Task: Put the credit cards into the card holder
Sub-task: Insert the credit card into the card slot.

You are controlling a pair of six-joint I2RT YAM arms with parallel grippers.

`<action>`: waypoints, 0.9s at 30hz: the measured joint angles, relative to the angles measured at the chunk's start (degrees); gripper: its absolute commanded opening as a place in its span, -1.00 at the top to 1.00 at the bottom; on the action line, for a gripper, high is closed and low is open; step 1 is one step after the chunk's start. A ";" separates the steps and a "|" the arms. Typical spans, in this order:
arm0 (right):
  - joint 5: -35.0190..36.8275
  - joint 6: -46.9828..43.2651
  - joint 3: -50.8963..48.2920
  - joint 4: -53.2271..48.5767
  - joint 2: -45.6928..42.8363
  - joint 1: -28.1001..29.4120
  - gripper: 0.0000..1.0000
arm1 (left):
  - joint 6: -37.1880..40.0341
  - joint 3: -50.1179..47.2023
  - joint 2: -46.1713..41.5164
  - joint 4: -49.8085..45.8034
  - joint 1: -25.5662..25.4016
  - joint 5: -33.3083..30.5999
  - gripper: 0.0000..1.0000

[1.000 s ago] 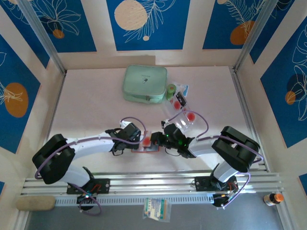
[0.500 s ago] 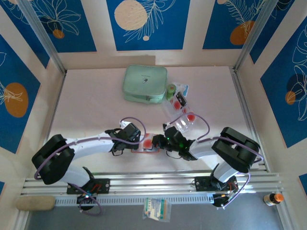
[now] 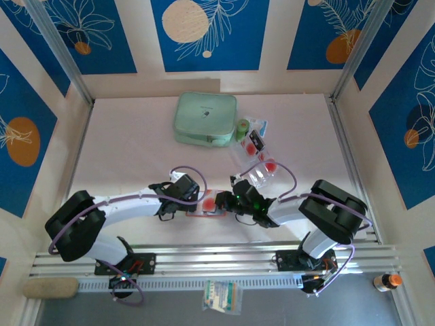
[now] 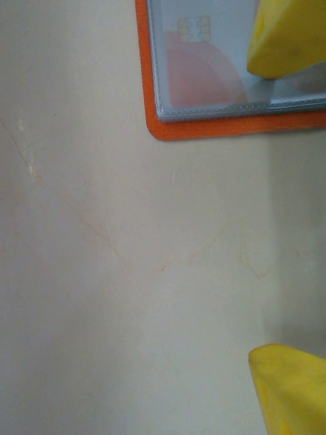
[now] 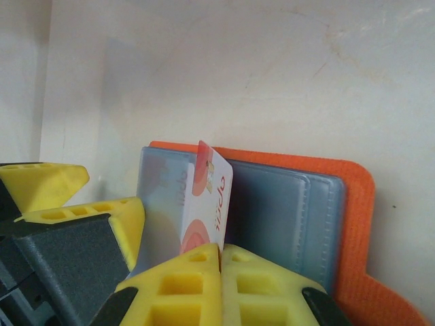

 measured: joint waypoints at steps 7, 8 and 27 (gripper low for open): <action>-0.39 0.02 0.31 0.72 0.76 0.79 1.00 | 0.00 -0.04 0.00 0.02 0.00 0.02 -1.00; -0.39 0.04 0.31 0.76 0.76 0.90 1.00 | 0.02 -0.04 0.00 0.02 0.00 0.00 -1.00; 0.07 2.29 0.31 -1.90 0.24 2.51 1.00 | 0.02 -0.04 0.00 0.02 0.00 0.02 -1.00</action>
